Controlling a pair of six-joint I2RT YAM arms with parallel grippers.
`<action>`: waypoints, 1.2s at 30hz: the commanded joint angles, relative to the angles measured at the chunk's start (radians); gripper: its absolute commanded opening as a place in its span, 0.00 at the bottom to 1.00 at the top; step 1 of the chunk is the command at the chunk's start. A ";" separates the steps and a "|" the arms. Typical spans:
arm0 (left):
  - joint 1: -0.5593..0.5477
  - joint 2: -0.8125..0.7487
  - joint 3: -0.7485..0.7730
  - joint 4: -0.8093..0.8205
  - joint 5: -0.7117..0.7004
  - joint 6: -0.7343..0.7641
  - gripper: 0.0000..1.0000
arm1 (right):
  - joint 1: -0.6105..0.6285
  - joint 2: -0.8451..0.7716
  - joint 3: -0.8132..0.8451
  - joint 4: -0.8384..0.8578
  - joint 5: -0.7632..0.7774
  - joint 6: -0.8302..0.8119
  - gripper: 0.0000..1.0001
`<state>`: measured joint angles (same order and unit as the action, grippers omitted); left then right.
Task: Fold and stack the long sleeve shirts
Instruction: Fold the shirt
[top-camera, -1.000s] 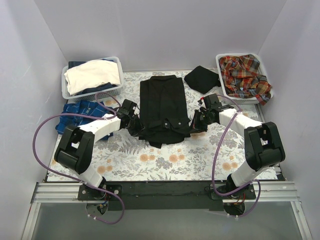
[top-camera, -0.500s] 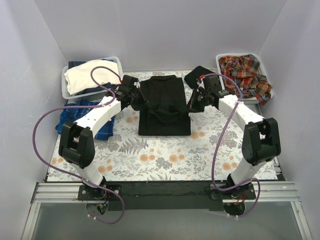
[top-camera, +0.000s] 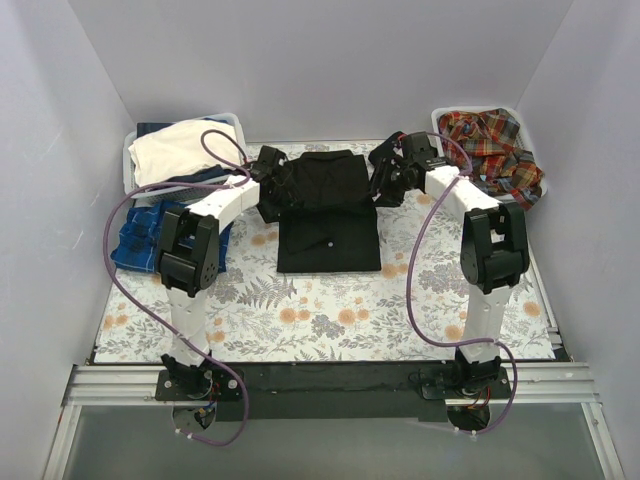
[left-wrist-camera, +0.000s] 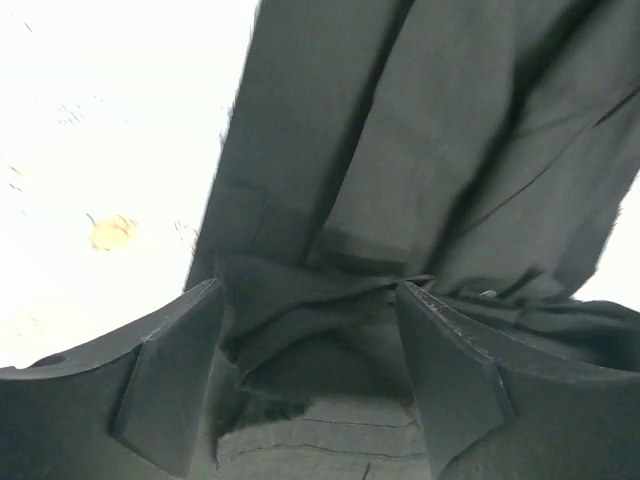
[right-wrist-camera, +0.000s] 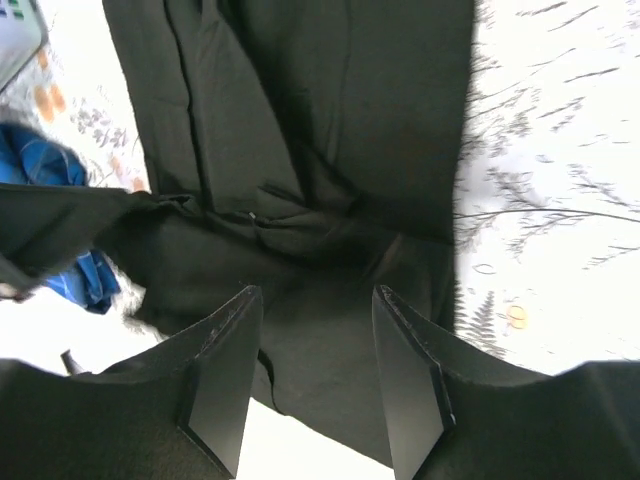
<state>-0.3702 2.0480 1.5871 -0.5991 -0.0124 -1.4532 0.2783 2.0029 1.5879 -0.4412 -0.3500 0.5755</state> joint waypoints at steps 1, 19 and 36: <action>0.017 -0.127 0.083 -0.004 -0.072 0.033 0.70 | -0.008 -0.098 0.006 -0.004 0.055 -0.052 0.56; 0.019 -0.521 -0.373 -0.005 -0.017 -0.001 0.73 | 0.372 -0.219 -0.244 -0.025 0.160 -0.229 0.28; 0.019 -0.692 -0.477 -0.105 -0.060 -0.009 0.74 | 0.426 0.039 -0.033 0.053 0.212 -0.184 0.01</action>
<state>-0.3508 1.3960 1.1313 -0.6724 -0.0521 -1.4593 0.7006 2.0380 1.4967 -0.4500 -0.1566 0.3676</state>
